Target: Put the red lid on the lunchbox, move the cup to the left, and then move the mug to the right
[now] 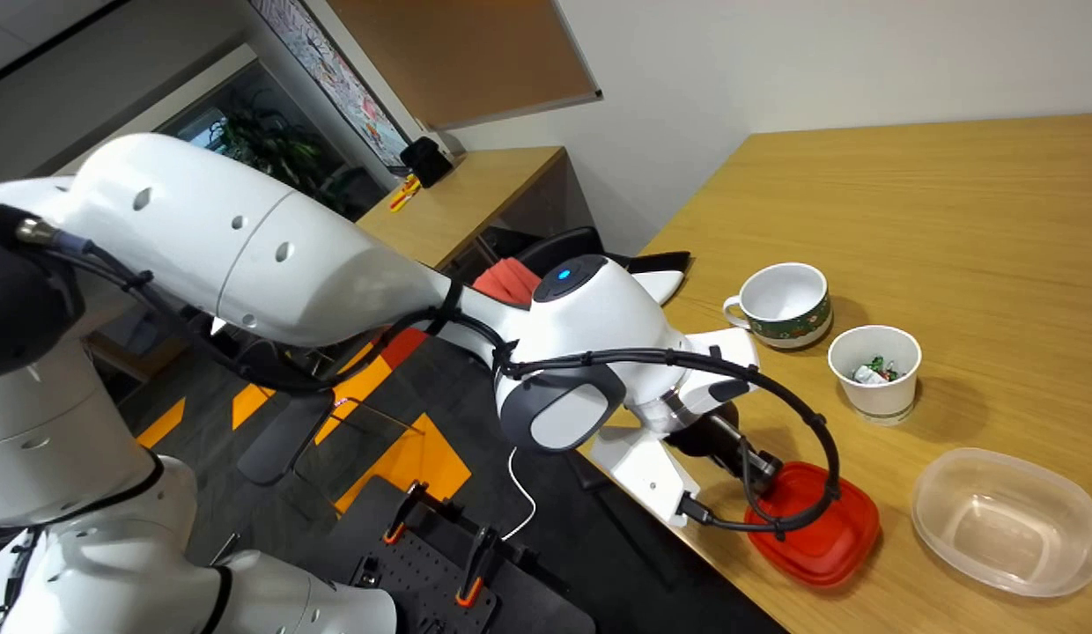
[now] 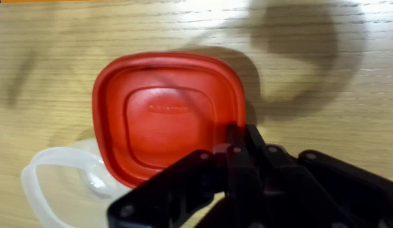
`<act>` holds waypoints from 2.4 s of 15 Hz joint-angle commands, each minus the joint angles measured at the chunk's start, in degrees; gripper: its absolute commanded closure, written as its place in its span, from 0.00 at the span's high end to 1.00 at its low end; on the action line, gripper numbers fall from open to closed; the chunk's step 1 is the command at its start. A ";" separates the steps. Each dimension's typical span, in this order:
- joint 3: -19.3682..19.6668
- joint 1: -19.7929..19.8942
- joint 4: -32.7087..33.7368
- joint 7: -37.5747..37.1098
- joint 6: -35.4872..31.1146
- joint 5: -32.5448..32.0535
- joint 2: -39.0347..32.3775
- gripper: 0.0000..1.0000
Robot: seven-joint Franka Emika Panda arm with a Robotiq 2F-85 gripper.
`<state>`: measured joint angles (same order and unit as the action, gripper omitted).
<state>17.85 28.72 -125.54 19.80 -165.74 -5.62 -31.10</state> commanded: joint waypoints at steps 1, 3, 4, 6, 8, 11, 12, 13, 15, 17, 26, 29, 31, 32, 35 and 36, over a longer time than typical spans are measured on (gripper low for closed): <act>-3.67 6.30 1.58 1.98 1.68 2.91 3.10 0.02; -6.41 10.21 3.78 3.43 1.65 4.76 3.11 0.02; -7.69 11.87 4.88 4.05 1.82 5.70 3.02 0.02; -10.72 15.23 7.80 5.25 2.27 7.41 2.15 0.02; -12.03 16.79 10.58 5.00 2.77 7.68 1.19 0.02; -12.68 17.78 14.92 4.34 5.03 7.36 -0.65 0.02; -12.47 17.79 16.59 4.13 6.21 7.27 -1.50 0.02; -12.28 17.79 18.34 4.03 7.55 7.23 -2.42 0.02; -12.04 17.96 22.34 3.77 10.46 7.40 -4.88 0.02; -12.51 18.73 26.05 4.58 12.94 7.75 -7.31 0.02; -14.31 19.60 33.65 8.50 11.87 6.08 -14.97 0.02; -14.33 19.43 34.41 9.84 12.27 5.19 -16.07 0.02; -13.59 19.18 33.35 10.04 12.01 4.07 -15.21 0.02; -13.58 19.35 32.75 10.41 11.85 3.72 -14.66 0.02; -13.54 19.98 31.21 11.46 11.53 2.69 -13.38 0.02; -13.56 20.29 30.77 11.82 11.42 2.42 -13.01 0.02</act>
<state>4.45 48.05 -92.61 29.61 -153.75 -2.03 -46.28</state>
